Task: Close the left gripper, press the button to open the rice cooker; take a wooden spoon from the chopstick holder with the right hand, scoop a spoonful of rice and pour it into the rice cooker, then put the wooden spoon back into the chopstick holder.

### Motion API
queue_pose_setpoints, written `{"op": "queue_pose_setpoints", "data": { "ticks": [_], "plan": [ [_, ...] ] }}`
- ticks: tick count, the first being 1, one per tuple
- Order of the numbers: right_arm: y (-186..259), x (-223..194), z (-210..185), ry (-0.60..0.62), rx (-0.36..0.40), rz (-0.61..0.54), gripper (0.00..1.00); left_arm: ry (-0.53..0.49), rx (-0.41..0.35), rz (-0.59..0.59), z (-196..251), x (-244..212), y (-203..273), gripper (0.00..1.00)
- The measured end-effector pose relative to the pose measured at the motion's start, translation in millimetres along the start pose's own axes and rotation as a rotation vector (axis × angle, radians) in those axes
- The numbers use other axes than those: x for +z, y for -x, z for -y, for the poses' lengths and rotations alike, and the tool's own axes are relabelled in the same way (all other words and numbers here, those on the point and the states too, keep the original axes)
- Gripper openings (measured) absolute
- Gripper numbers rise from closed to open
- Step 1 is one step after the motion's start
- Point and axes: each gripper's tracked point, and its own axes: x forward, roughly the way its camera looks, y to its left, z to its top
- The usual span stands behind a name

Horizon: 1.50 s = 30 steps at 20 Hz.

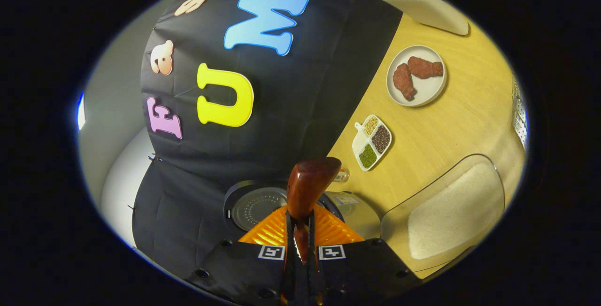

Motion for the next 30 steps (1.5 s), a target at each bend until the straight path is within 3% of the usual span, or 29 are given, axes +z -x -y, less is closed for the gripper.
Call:
{"op": "queue_pose_setpoints", "data": {
  "ticks": [9, 17, 23, 30],
  "plan": [
    [-68, -45, -17, 0.004, 0.026, -0.094, 0.12, -0.025, 0.104, -0.037, -53, -16, 5, 0.77],
    [-126, -84, -5, 0.118, -0.014, -0.145, 0.12, -0.034, 0.172, -0.072, -83, -32, 9, 0.77],
    [-149, -105, 12, 0.384, -0.071, -0.158, 0.12, -0.037, 0.201, -0.097, -96, -42, 9, 0.77],
    [-158, -116, -1, 0.765, -0.057, -0.137, 0.12, -0.033, 0.216, -0.114, -103, -51, 7, 0.77]
  ]
}}
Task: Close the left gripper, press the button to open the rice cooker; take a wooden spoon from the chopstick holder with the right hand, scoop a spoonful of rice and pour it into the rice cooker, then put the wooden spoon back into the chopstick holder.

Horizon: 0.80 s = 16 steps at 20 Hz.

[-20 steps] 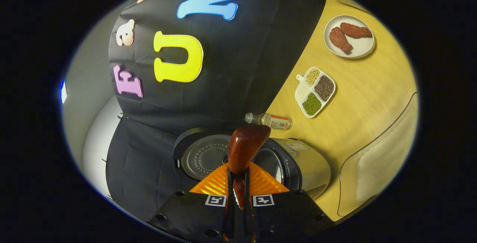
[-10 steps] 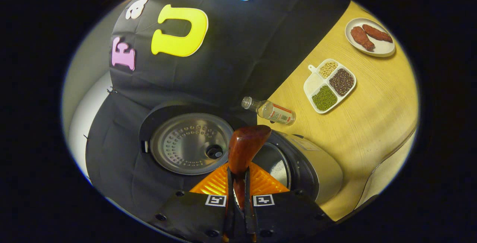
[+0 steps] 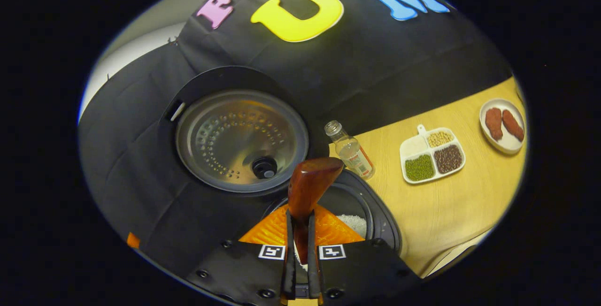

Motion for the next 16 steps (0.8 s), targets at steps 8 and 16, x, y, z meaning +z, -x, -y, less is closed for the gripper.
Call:
{"op": "queue_pose_setpoints", "data": {
  "ticks": [8, 16],
  "plan": [
    [5, 5, -11, 0.383, -0.042, 0.034, 0.12, 0.004, 0.003, -0.004, 2, 1, 0, 0.77],
    [15, 14, -35, 0.786, -0.072, 0.116, 0.12, 0.015, 0.007, 0.0, 0, 1, 0, 0.79]
  ]
}}
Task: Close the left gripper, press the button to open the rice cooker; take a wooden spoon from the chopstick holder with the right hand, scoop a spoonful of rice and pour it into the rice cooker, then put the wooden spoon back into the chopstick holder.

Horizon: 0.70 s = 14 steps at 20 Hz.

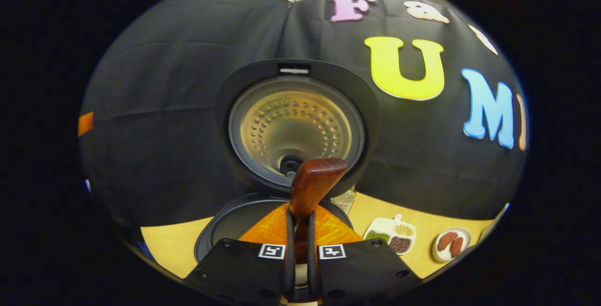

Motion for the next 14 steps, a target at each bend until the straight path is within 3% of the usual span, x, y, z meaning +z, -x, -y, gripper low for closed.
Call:
{"op": "queue_pose_setpoints", "data": {
  "ticks": [6, 7, 9, 11, 14],
  "plan": [
    [5, 21, -17, 0.297, -0.014, 0.096, 0.1, 0.008, 0.012, 0.009, -4, -1, -4, 0.77],
    [6, 24, -19, 0.337, -0.017, 0.112, 0.12, 0.009, 0.012, 0.014, -4, 0, -5, 0.81],
    [8, 28, -22, 0.389, -0.018, 0.134, 0.12, 0.012, 0.009, 0.023, -4, 4, -4, 0.77],
    [12, 31, -21, 0.346, -0.006, 0.135, 0.12, 0.013, 0.0, 0.029, -5, 7, -4, 0.77],
    [15, 39, -12, 0.136, 0.018, 0.111, 0.12, 0.009, -0.027, 0.03, -1, 11, -7, 0.78]
  ]
}}
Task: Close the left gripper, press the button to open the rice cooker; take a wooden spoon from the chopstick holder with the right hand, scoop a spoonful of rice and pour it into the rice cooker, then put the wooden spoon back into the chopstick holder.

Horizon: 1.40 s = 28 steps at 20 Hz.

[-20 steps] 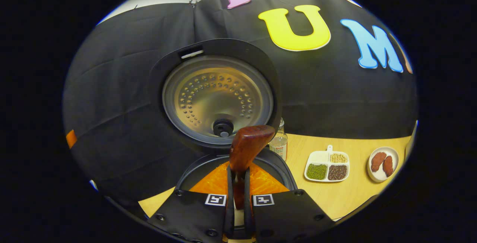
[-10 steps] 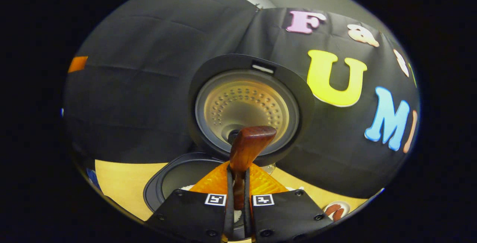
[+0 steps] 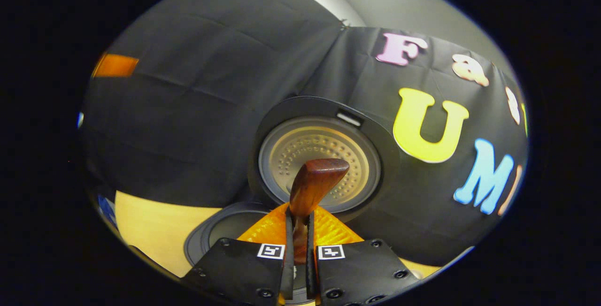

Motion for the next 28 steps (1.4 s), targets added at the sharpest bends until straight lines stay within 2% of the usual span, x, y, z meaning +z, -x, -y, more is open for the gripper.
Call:
{"op": "queue_pose_setpoints", "data": {
  "ticks": [6, 9, 12, 17, 28],
  "plan": [
    [17, 6, 37, -0.438, 0.001, -0.046, 0.12, 0.026, -0.082, 0.028, 47, 15, -25, 0.79],
    [30, 8, 63, -0.599, -0.04, -0.037, 0.12, 0.024, -0.126, 0.043, 64, 19, -27, 0.79],
    [50, 9, 85, -0.706, -0.082, -0.028, 0.12, 0.034, -0.164, 0.056, 81, 26, -29, 0.78],
    [83, 2, 122, -0.792, -0.158, -0.014, 0.12, 0.035, -0.226, 0.08, 112, 38, -24, 0.77],
    [187, -33, 207, -0.781, -0.364, -0.017, 0.12, 0.052, -0.341, 0.111, 181, 59, 8, 0.77]
  ]
}}
